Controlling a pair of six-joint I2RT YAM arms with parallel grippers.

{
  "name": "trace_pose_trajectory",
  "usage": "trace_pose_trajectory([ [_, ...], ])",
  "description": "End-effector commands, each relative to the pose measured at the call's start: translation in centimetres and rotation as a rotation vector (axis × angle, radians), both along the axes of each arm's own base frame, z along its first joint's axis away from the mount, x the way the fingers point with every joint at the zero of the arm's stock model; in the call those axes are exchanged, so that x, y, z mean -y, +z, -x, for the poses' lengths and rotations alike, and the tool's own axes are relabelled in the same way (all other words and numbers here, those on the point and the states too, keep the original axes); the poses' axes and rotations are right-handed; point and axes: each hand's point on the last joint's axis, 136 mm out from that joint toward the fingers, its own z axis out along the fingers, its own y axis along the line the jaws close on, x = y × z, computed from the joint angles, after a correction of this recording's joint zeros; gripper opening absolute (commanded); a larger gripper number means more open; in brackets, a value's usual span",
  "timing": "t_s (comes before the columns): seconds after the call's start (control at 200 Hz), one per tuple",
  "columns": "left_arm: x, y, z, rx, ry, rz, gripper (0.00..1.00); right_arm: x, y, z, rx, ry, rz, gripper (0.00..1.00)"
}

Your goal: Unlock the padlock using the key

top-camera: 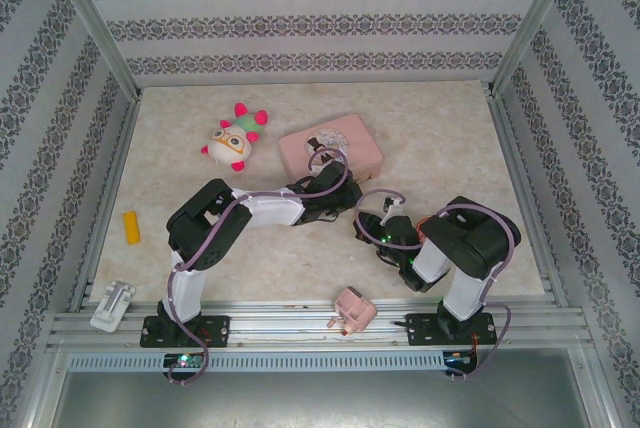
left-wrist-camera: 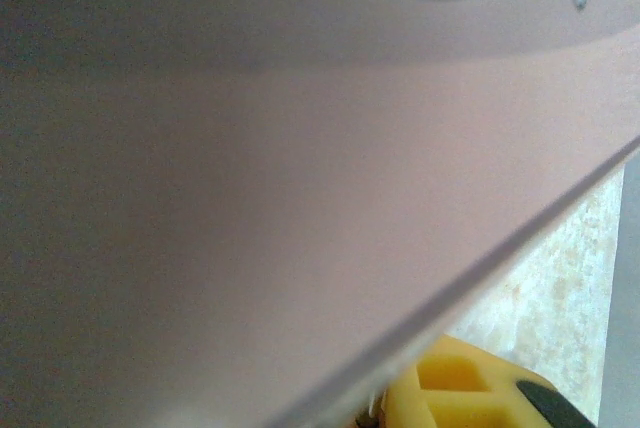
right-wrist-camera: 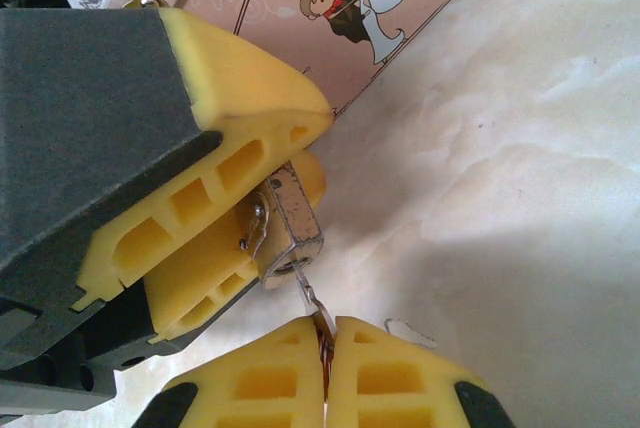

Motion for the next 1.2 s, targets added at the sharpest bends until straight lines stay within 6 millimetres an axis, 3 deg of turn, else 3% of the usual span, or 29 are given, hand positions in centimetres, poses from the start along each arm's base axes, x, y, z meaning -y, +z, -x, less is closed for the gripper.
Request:
trace_pose_trajectory([
  [0.0, 0.3, 3.1, -1.6, 0.051, 0.066, 0.113, 0.11, 0.5, -1.4, 0.8, -0.048, 0.0, -0.006, 0.0],
  [0.67, -0.2, 4.0, -2.0, 0.084, 0.087, 0.116, 0.11, 1.1, -2.3, 1.2, -0.08, -0.023, 0.002, 0.0],
  [1.194, 0.1, 4.1, -2.0, 0.083, 0.078, 0.13, 0.11, -0.2, -1.4, 0.3, -0.055, 0.006, -0.026, 0.0],
])
